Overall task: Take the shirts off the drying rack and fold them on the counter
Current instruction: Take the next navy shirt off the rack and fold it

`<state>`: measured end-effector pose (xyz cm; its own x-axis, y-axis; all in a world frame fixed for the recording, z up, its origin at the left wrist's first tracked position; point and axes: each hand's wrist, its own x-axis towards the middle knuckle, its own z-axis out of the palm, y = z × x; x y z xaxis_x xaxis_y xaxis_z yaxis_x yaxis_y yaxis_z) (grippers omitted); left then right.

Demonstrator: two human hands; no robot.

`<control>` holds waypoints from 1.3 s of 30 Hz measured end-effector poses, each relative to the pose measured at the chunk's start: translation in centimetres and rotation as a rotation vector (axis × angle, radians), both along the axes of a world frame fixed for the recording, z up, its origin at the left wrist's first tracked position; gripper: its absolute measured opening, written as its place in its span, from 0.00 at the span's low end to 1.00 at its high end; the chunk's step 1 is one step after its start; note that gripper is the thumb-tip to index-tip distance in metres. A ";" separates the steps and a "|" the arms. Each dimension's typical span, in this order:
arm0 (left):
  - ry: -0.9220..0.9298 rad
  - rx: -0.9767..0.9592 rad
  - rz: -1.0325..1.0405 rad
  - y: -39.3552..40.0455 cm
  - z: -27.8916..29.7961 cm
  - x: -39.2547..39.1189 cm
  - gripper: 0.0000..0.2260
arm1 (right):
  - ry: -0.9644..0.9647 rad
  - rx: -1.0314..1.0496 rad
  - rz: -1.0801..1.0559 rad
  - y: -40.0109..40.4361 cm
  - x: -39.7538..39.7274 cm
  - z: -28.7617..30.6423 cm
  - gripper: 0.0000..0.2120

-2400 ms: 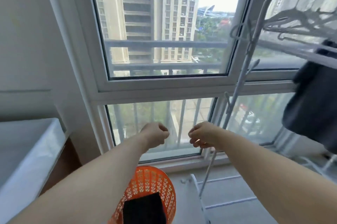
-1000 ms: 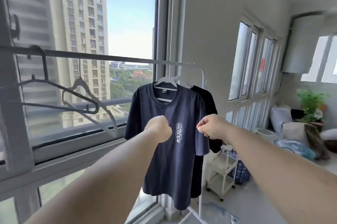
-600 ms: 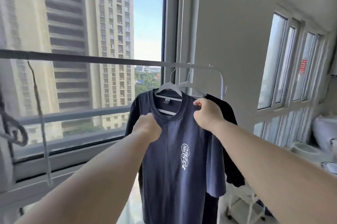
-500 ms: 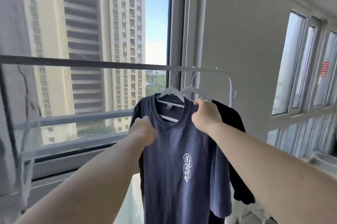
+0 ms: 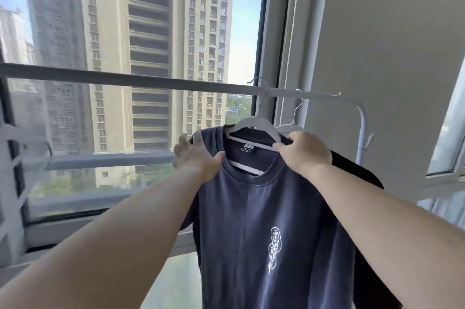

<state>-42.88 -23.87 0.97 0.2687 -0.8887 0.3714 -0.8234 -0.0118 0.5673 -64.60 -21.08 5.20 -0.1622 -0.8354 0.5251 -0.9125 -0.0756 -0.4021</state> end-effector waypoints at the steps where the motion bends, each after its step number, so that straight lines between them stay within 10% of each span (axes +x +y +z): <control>1: 0.016 -0.023 0.010 -0.2 0.3 0.1 0.39 | -0.032 -0.020 0.006 0.3 -0.1 0.6 0.14; 11: -0.100 -0.100 0.068 3.7 2.1 1.3 0.47 | -0.135 -0.117 0.051 4.7 -2.2 0.8 0.25; 19: -0.063 0.015 0.007 15.0 -3.1 -0.1 0.34 | -0.053 0.164 0.307 10.5 -4.0 -4.1 0.09; 30: -0.357 0.176 0.230 28.0 -10.4 -3.9 0.34 | -0.465 0.338 0.631 19.6 -1.9 -11.1 0.15; 39: -0.074 0.313 0.209 33.1 -10.5 1.2 0.13 | -0.477 0.500 0.764 23.9 -0.9 -12.1 0.14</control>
